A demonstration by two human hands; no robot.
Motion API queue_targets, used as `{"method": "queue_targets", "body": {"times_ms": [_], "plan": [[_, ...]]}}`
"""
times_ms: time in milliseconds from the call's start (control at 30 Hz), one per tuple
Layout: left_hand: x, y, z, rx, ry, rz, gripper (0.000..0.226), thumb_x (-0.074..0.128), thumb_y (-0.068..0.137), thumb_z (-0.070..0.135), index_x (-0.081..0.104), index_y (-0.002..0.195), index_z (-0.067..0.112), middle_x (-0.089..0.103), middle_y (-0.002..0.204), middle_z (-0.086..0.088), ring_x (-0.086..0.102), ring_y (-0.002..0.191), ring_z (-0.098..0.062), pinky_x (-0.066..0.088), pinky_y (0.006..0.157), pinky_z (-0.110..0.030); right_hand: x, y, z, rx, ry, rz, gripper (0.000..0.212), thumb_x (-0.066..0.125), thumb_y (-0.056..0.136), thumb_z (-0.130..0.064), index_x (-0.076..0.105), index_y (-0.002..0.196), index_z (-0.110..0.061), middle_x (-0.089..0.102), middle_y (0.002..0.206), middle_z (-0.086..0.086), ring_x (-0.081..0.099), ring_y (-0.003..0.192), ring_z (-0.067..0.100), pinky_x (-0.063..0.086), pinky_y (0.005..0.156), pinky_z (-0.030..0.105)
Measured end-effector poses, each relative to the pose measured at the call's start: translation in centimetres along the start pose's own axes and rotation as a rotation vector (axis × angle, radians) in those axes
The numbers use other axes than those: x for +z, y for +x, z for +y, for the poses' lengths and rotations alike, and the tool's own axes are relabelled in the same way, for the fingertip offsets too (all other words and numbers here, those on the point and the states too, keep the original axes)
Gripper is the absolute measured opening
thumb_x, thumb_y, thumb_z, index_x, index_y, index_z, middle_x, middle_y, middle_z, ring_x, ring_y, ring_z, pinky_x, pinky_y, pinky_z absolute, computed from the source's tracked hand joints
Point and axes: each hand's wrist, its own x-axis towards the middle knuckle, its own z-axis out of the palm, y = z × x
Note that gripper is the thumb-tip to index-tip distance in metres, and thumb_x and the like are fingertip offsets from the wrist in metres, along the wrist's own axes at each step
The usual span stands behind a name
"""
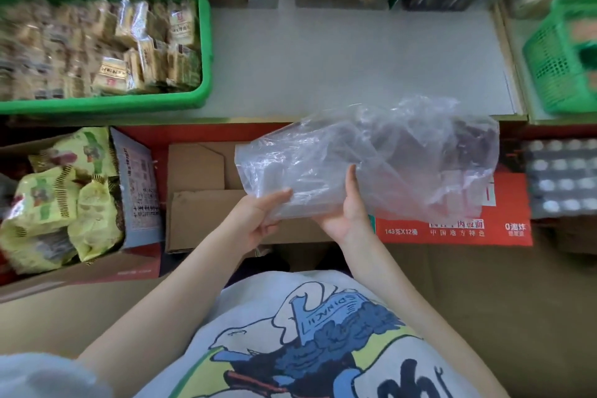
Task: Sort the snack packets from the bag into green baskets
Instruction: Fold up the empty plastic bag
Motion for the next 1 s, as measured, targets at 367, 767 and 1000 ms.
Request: {"method": "queue_targets", "body": {"times_ms": [367,767,1000], "plan": [[-0.7,-1.3,1.5,0.024,0.008,-0.067,0.053,0.080,0.080,0.033,0.065,0.126,0.012,0.075,0.091,0.011,0.066,0.080,-0.004,0.034,0.115,-0.041,3.6,-5.6,-4.7,-0.428,-0.191,0.291,0.038,0.073,0.092,-0.024,0.064,0.114,0.006,0.074,0.110,0.012,0.071,0.100,0.026,0.059,0.081,0.047],[-7.3,2.4,-2.5,-0.091,-0.050,0.300,0.063,0.087,0.074,0.035,0.062,0.127,0.013,0.063,0.121,0.000,0.058,0.089,-0.014,0.053,0.076,-0.026,-1.4,-2.6,-0.9,-0.223,0.052,0.282,0.032,0.072,0.089,-0.039,0.066,0.113,-0.019,0.072,0.117,0.012,0.067,0.111,0.032,0.055,0.096,0.044],[-5.1,2.7,-2.6,0.044,-0.863,0.208,0.080,0.076,0.078,0.057,0.048,0.133,0.007,0.059,0.133,-0.017,0.058,0.124,-0.032,0.048,0.105,-0.045,0.7,0.8,0.9,-0.133,-0.037,0.329,0.048,0.081,0.081,-0.030,0.063,0.123,-0.015,0.070,0.122,0.009,0.069,0.103,0.023,0.058,0.083,0.033]]}}
